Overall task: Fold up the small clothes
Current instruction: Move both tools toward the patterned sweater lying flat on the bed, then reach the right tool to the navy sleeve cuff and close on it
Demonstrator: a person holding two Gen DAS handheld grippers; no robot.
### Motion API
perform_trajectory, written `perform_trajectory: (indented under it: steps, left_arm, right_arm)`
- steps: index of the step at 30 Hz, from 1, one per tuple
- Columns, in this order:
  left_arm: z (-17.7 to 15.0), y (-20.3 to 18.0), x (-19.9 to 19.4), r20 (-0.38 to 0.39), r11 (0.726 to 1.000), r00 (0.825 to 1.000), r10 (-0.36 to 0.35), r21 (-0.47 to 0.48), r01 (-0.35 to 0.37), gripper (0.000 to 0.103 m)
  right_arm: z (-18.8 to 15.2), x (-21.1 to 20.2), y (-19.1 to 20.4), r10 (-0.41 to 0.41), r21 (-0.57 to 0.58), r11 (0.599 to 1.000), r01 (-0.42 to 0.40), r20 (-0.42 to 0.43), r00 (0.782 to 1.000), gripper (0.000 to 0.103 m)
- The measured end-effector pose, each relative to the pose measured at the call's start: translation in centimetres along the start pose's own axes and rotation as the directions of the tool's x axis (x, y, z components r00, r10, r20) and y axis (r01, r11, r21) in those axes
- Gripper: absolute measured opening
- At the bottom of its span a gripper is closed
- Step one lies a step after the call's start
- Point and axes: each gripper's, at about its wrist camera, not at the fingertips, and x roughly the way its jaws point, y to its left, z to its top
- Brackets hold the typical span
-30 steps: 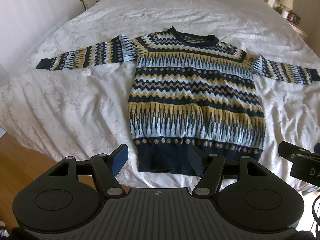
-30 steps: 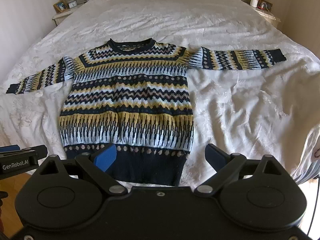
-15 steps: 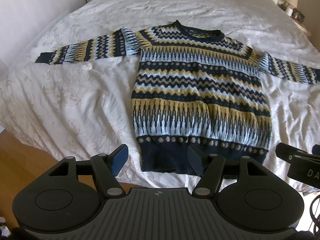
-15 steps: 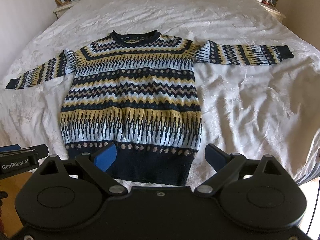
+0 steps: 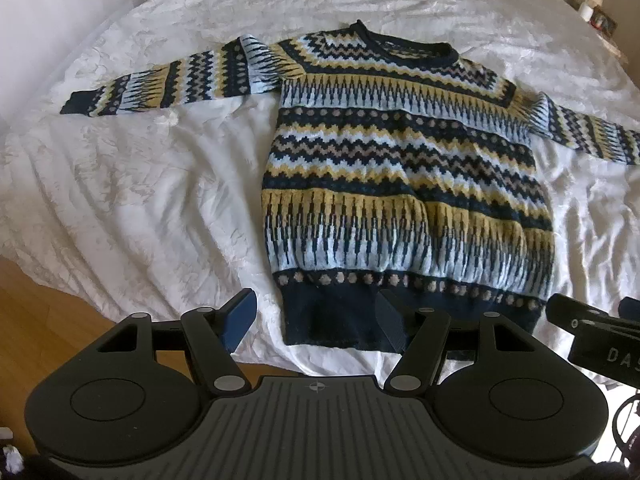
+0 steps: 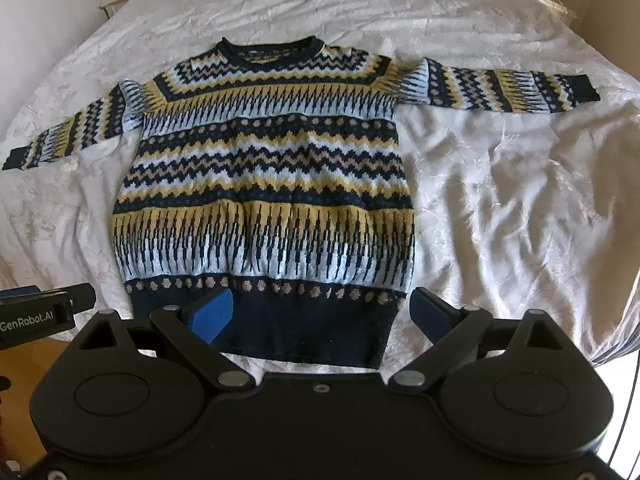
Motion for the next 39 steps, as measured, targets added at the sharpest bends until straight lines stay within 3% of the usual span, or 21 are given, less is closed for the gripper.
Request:
perform_trajectory:
  steps: [12,26,30,33,39]
  left_arm:
    - [2.6,1.0,3.7,-0.111,1.000,0.994,-0.013,-0.003,0.013,0.065]
    - [10.0,2.0,8.9,-0.194,0.998,0.980,-0.051,0.016,0.055,0.064]
    - [12.0,1.9,10.3,-0.205,0.996,0.977,-0.064,0.046,0.075,0.062]
    - [13.4,1.8,11.3,-0.212,0.994,0.974,-0.078,0.062,0.093,0.054]
    - [16.0,0.9,12.9,-0.222,0.989,0.969,-0.106,0.074,0.125,0.045]
  right_arm:
    - [2.0,3.6,1.1,0.003,0.011,1.000,-0.002,-0.097,0.995,0.095]
    - [8.2,8.5,2.7,-0.011,0.052,0.998,0.021,-0.192,0.981,0.094]
    - [9.8,9.6,2.6,-0.007,0.102,0.994,0.029,-0.214,0.977,0.088]
    - [10.9,10.4,1.9,0.005,0.149,0.989,0.028,-0.218,0.976,0.084]
    - [12.8,11.6,-1.2,0.028,0.220,0.975,0.013,-0.180,0.983,0.072]
